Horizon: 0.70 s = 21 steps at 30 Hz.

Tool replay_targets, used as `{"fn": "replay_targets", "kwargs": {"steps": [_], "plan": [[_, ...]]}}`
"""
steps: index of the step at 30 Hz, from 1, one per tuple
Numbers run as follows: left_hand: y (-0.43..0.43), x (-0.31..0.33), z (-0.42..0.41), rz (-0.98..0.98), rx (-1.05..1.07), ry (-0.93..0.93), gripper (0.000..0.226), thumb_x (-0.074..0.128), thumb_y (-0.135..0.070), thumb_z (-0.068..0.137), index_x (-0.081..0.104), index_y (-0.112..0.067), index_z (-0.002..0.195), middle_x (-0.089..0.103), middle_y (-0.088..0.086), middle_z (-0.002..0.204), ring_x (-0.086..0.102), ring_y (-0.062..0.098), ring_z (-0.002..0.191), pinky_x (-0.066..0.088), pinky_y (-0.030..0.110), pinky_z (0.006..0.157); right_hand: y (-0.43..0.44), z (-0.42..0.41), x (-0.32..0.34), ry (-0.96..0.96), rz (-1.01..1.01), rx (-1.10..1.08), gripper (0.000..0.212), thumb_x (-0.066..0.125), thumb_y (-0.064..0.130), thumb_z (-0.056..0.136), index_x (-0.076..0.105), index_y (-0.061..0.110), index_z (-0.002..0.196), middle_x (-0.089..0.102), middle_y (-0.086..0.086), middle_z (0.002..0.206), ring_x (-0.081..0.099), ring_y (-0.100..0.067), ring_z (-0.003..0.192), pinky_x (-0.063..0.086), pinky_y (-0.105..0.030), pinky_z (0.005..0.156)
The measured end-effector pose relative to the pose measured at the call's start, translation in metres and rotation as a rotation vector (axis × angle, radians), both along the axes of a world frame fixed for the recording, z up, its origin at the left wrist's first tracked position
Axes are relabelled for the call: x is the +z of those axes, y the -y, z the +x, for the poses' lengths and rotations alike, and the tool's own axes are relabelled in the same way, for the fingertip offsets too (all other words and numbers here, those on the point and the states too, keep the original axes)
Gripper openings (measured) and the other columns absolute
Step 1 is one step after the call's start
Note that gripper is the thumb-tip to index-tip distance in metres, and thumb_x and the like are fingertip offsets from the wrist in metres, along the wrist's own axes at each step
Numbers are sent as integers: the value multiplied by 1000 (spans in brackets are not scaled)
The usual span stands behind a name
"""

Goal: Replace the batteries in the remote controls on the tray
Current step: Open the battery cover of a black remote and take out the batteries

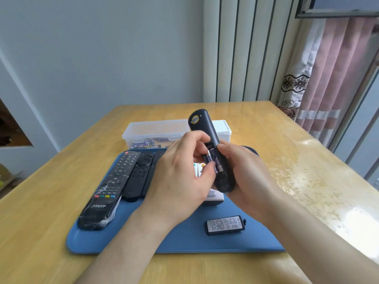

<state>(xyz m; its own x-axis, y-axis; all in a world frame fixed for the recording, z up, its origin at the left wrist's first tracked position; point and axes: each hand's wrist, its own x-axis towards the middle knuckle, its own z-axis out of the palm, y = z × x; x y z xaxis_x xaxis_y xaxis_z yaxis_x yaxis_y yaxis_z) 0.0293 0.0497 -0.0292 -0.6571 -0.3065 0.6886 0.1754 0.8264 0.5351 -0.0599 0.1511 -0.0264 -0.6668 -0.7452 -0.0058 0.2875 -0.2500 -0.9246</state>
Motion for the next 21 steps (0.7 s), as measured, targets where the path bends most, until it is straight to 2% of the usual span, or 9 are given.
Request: {"fn": "replay_targets", "kwargs": {"steps": [3,7,9,12,15,16,19,21], "plan": [[-1,-3,-3,49,22,-28,27,64,-20,82,50,-26,104,60,-10,88,61,6,81,51,26,76,4,7,-3,-28,23,-108,30,37,14,100,59,-6,101,53,-15,88,46,-28,83,40,-44,74],[0,-2,-6,128,18,-40,28,69,-14,84,49,-28,97,58,-7,81,61,10,72,50,24,68,5,15,0,-75,45,-139,36,39,15,101,67,11,79,54,-13,74,50,-26,73,41,-42,67],[2,-2,-6,149,-1,-41,24,66,-18,82,49,-28,97,57,-7,80,59,10,72,49,19,67,4,16,0,-61,40,-137,41,40,14,100,68,17,70,54,-11,70,50,-24,68,41,-40,64],[4,-1,-5,172,-26,-53,24,66,-22,79,51,-27,98,53,-9,78,56,10,69,44,12,64,5,17,1,-52,43,-120,36,39,15,100,68,14,77,59,-11,74,51,-25,73,41,-44,70],[4,1,-3,157,-37,-86,29,68,-17,77,52,-25,100,49,-9,77,54,9,67,41,8,63,6,17,1,-25,49,-101,32,40,16,99,68,7,86,66,-16,83,54,-28,80,42,-45,74],[4,2,-2,153,-49,-94,30,68,-16,77,53,-25,101,49,-9,77,54,10,67,43,11,63,6,16,1,-7,51,-102,31,41,16,99,67,6,86,66,-18,85,54,-29,81,43,-45,74],[0,3,-2,179,-106,-100,39,67,-9,78,53,-30,108,48,-12,80,57,15,69,53,33,64,7,15,-1,58,30,-100,32,43,16,98,71,8,84,66,-16,86,57,-27,82,45,-44,75],[-6,6,-1,346,-186,-142,46,68,1,80,54,-28,112,53,-9,83,61,15,73,55,30,64,7,13,0,130,10,-90,27,45,17,97,66,0,95,63,-15,84,57,-26,76,47,-38,69]]}}
